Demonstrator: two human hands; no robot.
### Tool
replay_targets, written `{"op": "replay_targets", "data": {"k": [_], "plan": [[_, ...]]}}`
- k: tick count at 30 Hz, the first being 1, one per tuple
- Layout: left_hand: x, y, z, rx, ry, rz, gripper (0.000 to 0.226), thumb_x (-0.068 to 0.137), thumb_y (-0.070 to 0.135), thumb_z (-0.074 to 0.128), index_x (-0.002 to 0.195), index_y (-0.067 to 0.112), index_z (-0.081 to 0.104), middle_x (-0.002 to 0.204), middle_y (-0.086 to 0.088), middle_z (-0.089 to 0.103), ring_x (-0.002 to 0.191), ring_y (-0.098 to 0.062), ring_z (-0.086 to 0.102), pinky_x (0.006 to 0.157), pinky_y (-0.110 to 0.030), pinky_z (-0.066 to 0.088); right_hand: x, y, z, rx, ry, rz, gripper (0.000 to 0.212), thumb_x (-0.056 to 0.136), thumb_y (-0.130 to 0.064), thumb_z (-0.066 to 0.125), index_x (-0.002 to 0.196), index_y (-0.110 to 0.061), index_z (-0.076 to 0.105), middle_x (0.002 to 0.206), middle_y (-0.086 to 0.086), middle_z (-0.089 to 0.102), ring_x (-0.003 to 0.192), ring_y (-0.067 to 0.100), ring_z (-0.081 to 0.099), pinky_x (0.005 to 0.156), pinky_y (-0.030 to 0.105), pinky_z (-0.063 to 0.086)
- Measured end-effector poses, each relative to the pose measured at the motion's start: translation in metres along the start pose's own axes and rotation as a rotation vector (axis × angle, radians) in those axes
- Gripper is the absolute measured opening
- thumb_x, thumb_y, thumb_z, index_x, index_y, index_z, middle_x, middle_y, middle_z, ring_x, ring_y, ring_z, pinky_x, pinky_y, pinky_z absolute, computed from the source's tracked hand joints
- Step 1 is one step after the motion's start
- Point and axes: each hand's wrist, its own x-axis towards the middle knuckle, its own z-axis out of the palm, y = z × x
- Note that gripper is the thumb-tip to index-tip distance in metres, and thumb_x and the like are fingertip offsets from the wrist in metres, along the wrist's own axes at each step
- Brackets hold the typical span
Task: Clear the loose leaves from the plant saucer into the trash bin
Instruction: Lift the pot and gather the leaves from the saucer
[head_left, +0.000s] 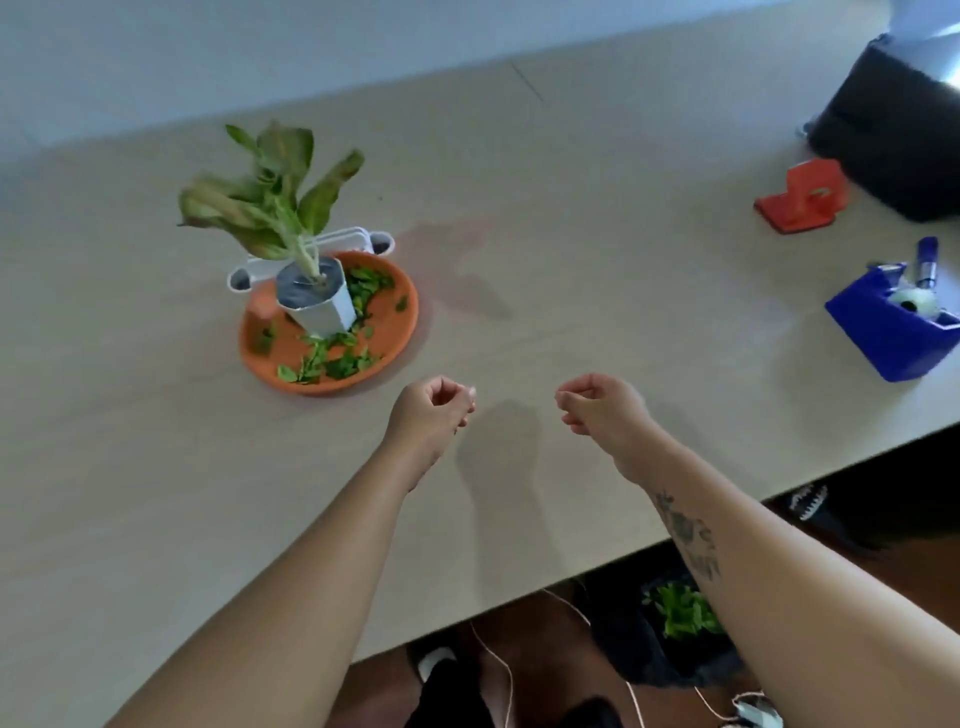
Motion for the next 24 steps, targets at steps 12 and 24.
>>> {"op": "replay_targets", "data": {"k": [12, 24], "plan": [[0.075, -0.061, -0.168, 0.05, 0.14, -0.019, 0.009, 0.083, 0.03, 0.064, 0.079, 0.022, 0.066, 0.08, 0.001, 0.069, 0.077, -0.016, 0.064, 0.069, -0.029, 0.05, 0.043, -0.088, 0.195, -0.415, -0.115, -0.284, 0.006, 0.083, -0.019, 0.061, 0.086, -0.015, 0.066, 0.074, -0.01, 0.06, 0.07, 0.009, 0.054, 0.059, 0.022, 0.04], [0.144, -0.05, -0.208, 0.21, 0.27, 0.172, 0.1, 0.067, 0.04, 0.083, 0.146, 0.024, 0.023, 0.147, 0.007, 0.032, 0.132, -0.007, 0.034, 0.101, -0.022, 0.034, 0.109, -0.106, 0.243, -0.79, -0.204, -0.481, 0.041, 0.083, -0.022, 0.063, 0.124, -0.021, 0.058, 0.124, 0.002, 0.052, 0.115, 0.022, 0.048, 0.087, 0.04, 0.048]]}}
